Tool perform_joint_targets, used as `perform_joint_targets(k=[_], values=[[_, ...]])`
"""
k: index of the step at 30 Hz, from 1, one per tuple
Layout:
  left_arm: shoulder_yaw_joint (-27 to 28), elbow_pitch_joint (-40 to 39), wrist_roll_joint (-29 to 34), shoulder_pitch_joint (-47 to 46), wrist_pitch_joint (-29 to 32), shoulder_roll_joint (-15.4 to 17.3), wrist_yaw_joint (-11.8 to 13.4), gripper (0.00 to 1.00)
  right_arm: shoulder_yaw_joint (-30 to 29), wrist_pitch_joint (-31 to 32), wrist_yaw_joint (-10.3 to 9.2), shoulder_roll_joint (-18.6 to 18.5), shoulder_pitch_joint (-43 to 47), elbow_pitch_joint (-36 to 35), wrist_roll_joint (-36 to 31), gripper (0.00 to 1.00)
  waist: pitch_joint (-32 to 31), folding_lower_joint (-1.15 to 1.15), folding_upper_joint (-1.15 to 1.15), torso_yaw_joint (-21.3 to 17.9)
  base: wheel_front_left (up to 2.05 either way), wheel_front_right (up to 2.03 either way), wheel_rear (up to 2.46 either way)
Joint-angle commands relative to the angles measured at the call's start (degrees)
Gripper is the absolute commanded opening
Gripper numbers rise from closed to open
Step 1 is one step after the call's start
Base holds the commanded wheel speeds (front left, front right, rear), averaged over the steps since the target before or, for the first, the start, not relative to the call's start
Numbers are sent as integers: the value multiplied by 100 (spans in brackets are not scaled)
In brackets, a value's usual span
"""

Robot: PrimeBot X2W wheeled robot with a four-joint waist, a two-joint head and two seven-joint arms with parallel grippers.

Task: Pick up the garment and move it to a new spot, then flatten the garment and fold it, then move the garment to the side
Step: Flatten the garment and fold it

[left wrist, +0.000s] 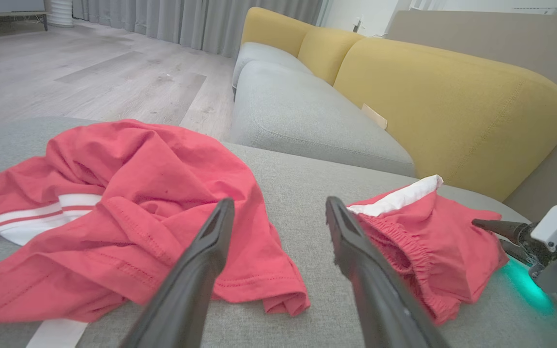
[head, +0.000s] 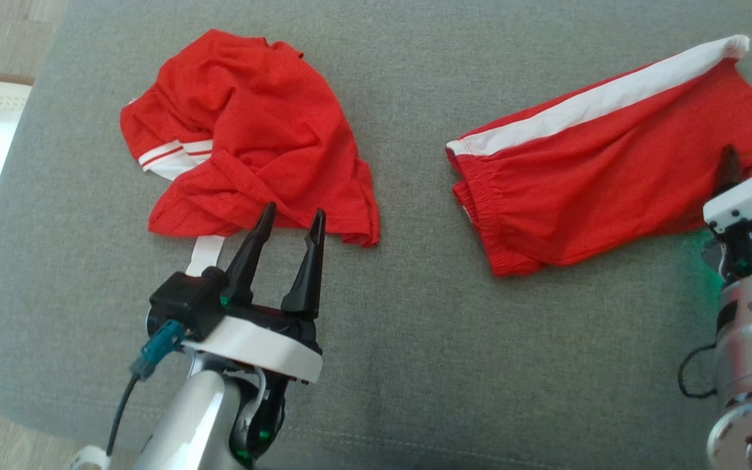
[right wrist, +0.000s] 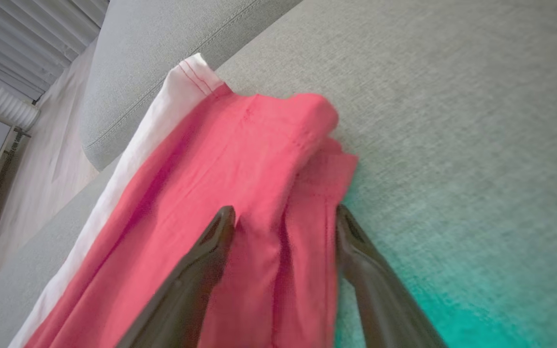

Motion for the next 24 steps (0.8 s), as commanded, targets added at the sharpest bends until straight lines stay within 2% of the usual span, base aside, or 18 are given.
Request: perform_joint_targets(k=[1, 8, 17, 18, 19, 24], values=[[124, -188, -30, -221, -45, 15, 40, 100, 56, 86, -5, 68, -219, 4, 55, 100, 52, 0, 0, 18, 0, 0, 0], [81, -188, -40, -291, -45, 15, 36, 100, -93, 118, -5, -68, -437, 147, 65, 100, 172, 0, 0, 60, 0, 0, 0], [58, -194, -73, -370, -45, 15, 53, 100, -243, 47, -5, -236, -719, 396, -255, 100, 324, 0, 0, 65, 0, 0, 0], [62, -194, -77, -377, -45, 15, 56, 100, -257, 47, -5, -239, -751, 432, -289, 65, 333, 0, 0, 58, 0, 0, 0], [67, -195, -80, -384, -45, 15, 60, 100, -244, 36, -5, -237, -784, 462, -331, 0, 336, 0, 0, 46, 0, 0, 0], [96, -179, -89, -370, -45, 15, 75, 100, -126, -197, -5, -194, -828, 567, -362, 0, 223, 0, 0, -94, 0, 0, 0]])
